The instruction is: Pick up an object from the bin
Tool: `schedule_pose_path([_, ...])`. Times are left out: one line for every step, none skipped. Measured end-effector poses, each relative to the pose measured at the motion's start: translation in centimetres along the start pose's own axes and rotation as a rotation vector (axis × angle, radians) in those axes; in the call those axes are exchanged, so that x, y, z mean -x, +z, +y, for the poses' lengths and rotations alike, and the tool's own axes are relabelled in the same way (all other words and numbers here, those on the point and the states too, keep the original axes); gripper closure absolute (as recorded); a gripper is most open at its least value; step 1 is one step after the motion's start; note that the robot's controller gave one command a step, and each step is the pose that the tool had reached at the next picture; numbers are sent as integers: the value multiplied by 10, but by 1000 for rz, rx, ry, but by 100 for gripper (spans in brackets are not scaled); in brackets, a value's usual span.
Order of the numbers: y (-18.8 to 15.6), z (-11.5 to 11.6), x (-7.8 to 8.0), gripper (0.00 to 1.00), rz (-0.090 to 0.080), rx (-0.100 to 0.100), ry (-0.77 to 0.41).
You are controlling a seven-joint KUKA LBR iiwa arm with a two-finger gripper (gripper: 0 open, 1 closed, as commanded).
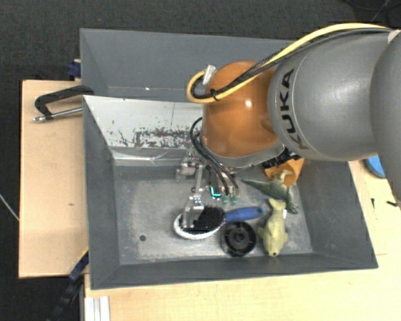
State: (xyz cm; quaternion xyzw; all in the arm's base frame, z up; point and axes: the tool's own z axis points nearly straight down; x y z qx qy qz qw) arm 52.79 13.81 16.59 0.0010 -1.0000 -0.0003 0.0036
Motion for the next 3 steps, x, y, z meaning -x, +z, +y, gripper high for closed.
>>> schedule_pose_path([87, -41, -9, 0, -3, -2, -259])
schedule_pose_path([85, -40, -8, 100, -6, 0, -259])
schedule_pose_path([-47, -37, 6, 100, -20, 0, -278])
